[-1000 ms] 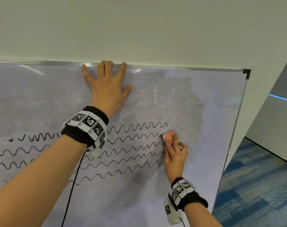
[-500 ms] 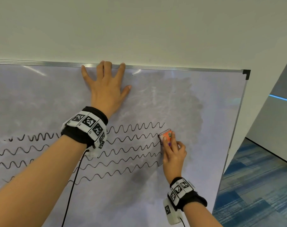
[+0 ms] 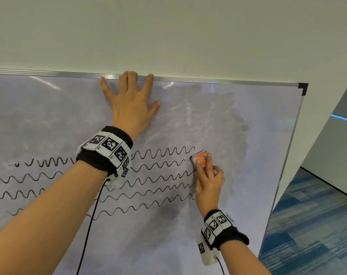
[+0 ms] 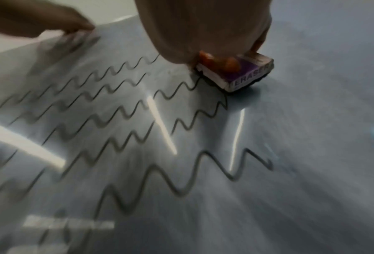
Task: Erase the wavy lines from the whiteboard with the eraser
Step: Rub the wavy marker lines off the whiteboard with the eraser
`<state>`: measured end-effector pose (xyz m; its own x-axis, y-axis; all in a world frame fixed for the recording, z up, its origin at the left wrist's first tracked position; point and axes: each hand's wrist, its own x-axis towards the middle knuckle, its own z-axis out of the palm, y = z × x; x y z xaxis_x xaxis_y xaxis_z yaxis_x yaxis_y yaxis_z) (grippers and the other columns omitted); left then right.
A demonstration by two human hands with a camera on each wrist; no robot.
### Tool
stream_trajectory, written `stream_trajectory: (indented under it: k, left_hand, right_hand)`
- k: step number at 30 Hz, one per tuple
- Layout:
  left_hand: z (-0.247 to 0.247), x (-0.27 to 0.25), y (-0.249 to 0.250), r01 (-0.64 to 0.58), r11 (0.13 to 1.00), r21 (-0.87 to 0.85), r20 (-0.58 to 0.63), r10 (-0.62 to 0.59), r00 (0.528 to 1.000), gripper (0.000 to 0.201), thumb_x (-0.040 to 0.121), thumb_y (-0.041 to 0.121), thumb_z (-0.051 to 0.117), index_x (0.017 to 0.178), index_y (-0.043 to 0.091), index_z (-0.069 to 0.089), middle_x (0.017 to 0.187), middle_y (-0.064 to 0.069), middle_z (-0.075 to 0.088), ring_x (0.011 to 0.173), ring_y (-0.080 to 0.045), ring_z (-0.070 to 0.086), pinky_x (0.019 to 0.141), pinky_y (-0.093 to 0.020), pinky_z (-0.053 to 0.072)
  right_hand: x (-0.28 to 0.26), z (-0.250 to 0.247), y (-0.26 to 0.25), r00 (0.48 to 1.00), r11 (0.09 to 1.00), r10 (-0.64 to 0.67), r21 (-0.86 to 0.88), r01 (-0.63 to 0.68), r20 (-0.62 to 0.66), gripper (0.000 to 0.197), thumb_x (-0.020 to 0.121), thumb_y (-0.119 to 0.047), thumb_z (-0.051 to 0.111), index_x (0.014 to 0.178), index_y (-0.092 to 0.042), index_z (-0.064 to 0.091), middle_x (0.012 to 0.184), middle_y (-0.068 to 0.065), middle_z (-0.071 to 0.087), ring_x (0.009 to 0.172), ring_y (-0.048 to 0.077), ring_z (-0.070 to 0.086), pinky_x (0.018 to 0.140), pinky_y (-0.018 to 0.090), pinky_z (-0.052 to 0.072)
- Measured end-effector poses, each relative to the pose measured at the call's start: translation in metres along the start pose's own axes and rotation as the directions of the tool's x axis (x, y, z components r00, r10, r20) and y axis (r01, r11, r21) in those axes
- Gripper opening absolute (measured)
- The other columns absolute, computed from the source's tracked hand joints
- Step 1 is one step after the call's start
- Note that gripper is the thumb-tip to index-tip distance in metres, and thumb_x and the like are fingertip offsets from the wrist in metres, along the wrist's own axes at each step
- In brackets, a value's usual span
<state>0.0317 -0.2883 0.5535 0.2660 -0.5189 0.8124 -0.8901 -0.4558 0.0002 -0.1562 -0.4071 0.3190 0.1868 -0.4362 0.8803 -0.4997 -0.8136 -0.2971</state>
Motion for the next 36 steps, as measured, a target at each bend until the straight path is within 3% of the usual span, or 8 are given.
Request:
stream_trajectory:
  k: [5, 11, 14, 19, 24, 27, 32, 36]
  left_hand:
    - [-0.001, 0.0, -0.001, -0.009, 1.0, 0.012, 0.009, 0.009, 1.0, 0.061, 0.09, 0.051, 0.05, 0.141, 0.021, 0.036, 0.132, -0.018, 0.039, 0.128, -0.034, 0.032, 0.102, -0.072, 0.008]
    - [0.001, -0.001, 0.0, -0.003, 1.0, -0.011, -0.002, 0.003, 1.0, 0.061, 0.089, 0.05, 0.05, 0.141, 0.021, 0.037, 0.132, -0.018, 0.039, 0.128, -0.035, 0.032, 0.102, -0.071, 0.009]
    - [0.001, 0.0, -0.003, -0.015, 1.0, -0.004, -0.006, 0.014, 1.0, 0.061, 0.089, 0.05, 0.051, 0.141, 0.021, 0.036, 0.131, -0.018, 0.039, 0.127, -0.035, 0.033, 0.102, -0.072, 0.01]
    - [0.0, 0.0, -0.003, -0.012, 1.0, -0.008, 0.005, 0.012, 1.0, 0.062, 0.088, 0.05, 0.051, 0.141, 0.021, 0.036, 0.131, -0.018, 0.039, 0.126, -0.034, 0.034, 0.103, -0.071, 0.009]
    - [0.002, 0.0, 0.0, 0.005, 1.0, -0.029, -0.009, -0.005, 1.0, 0.06, 0.088, 0.051, 0.05, 0.14, 0.022, 0.037, 0.131, -0.018, 0.039, 0.127, -0.035, 0.034, 0.104, -0.071, 0.008]
    - [0.003, 0.0, -0.002, 0.0, 0.999, -0.033, -0.015, 0.0, 1.0, 0.06, 0.088, 0.051, 0.05, 0.139, 0.022, 0.038, 0.131, -0.018, 0.039, 0.126, -0.035, 0.034, 0.103, -0.071, 0.007]
    - [0.001, 0.001, -0.004, -0.006, 1.0, -0.012, 0.0, 0.006, 1.0, 0.061, 0.088, 0.052, 0.049, 0.14, 0.022, 0.036, 0.132, -0.018, 0.039, 0.126, -0.035, 0.033, 0.103, -0.072, 0.008]
    - [0.003, 0.0, -0.001, -0.002, 1.0, -0.012, -0.001, 0.002, 1.0, 0.062, 0.089, 0.052, 0.05, 0.141, 0.022, 0.036, 0.133, -0.018, 0.039, 0.128, -0.035, 0.032, 0.104, -0.072, 0.009]
  right_hand:
    - [0.031, 0.009, 0.005, 0.93, 0.945, 0.323, 0.112, -0.307, -0.176, 0.043, 0.092, -0.022, 0.047, 0.134, -0.018, 0.053, 0.149, 0.007, 0.035, 0.098, 0.028, 0.037, 0.076, 0.055, 0.048]
    - [-0.033, 0.016, -0.03, 0.992, 0.99, 0.12, 0.074, -0.117, -0.039, 0.079, 0.082, 0.006, 0.064, 0.144, -0.034, 0.035, 0.153, 0.006, 0.031, 0.109, 0.032, 0.041, 0.087, 0.046, 0.045]
    - [-0.035, 0.017, -0.01, 0.986, 0.985, 0.16, 0.066, -0.157, -0.044, 0.064, 0.082, 0.005, 0.065, 0.137, -0.022, 0.049, 0.152, 0.009, 0.033, 0.107, 0.031, 0.041, 0.083, 0.049, 0.045]
    - [-0.018, 0.021, 0.009, 0.863, 0.88, 0.472, 0.163, -0.447, -0.181, 0.052, 0.088, -0.005, 0.06, 0.137, -0.017, 0.046, 0.148, 0.014, 0.037, 0.097, 0.031, 0.04, 0.077, 0.048, 0.051]
    - [-0.047, 0.023, -0.021, 0.957, 0.956, 0.277, 0.124, -0.265, -0.088, 0.067, 0.088, 0.0, 0.06, 0.143, -0.029, 0.038, 0.15, 0.01, 0.033, 0.103, 0.029, 0.042, 0.085, 0.043, 0.047]
    - [-0.059, 0.019, -0.005, 0.972, 0.97, 0.234, 0.077, -0.232, -0.031, 0.058, 0.086, 0.002, 0.063, 0.138, -0.019, 0.047, 0.151, 0.013, 0.035, 0.104, 0.032, 0.042, 0.086, 0.039, 0.045]
    - [-0.047, 0.02, 0.018, 0.698, 0.71, 0.704, 0.138, -0.691, -0.128, 0.048, 0.092, -0.007, 0.057, 0.138, -0.015, 0.046, 0.149, 0.012, 0.037, 0.099, 0.038, 0.042, 0.082, 0.046, 0.048]
    - [-0.054, 0.027, -0.011, 0.808, 0.81, 0.581, 0.164, -0.563, -0.098, 0.049, 0.089, -0.003, 0.061, 0.136, -0.011, 0.05, 0.149, 0.014, 0.036, 0.1, 0.034, 0.041, 0.084, 0.038, 0.045]
